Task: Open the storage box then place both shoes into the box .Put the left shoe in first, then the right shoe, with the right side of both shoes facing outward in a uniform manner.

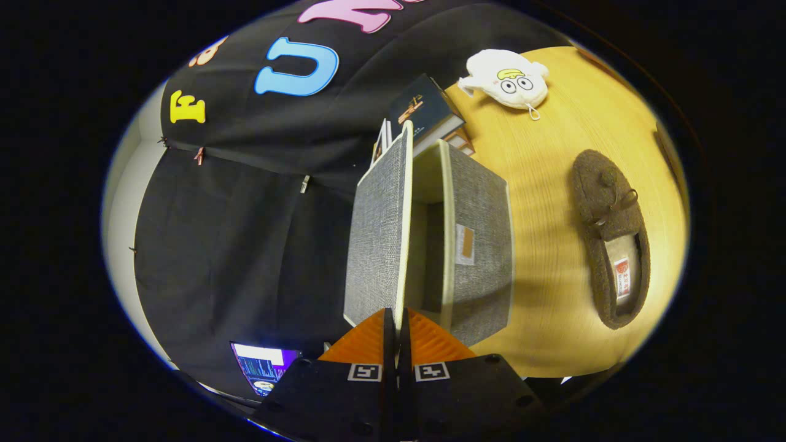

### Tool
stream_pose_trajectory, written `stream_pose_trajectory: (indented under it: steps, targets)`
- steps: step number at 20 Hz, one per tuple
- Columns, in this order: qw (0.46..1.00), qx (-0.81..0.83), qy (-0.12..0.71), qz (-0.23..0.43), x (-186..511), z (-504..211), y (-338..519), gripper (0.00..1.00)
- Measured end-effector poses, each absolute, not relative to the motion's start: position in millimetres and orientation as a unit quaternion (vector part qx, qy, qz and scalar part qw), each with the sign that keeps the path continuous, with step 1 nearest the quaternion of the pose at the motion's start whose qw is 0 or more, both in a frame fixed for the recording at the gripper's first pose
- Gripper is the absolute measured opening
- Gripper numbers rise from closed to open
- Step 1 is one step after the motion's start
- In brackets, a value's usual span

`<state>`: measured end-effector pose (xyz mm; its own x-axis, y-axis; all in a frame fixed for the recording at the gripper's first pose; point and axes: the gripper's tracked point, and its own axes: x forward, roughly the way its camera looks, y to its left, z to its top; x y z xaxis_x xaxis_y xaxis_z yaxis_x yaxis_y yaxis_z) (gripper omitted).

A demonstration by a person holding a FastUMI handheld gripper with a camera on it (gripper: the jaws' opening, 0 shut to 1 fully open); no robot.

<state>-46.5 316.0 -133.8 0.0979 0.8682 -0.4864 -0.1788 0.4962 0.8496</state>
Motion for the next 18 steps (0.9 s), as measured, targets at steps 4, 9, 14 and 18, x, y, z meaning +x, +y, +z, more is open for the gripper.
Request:
stream_pose_trajectory:
  steps: [4,9,14,18]
  targets:
    - [0.682,0.313,0.521,0.408,-42,-96,327,0.05]
    - [0.679,0.306,0.502,0.440,-50,-60,363,0.05]
    - [0.666,0.314,0.495,0.461,-61,-29,404,0.05]
    - [0.665,0.304,0.491,0.474,-70,-18,436,0.05]
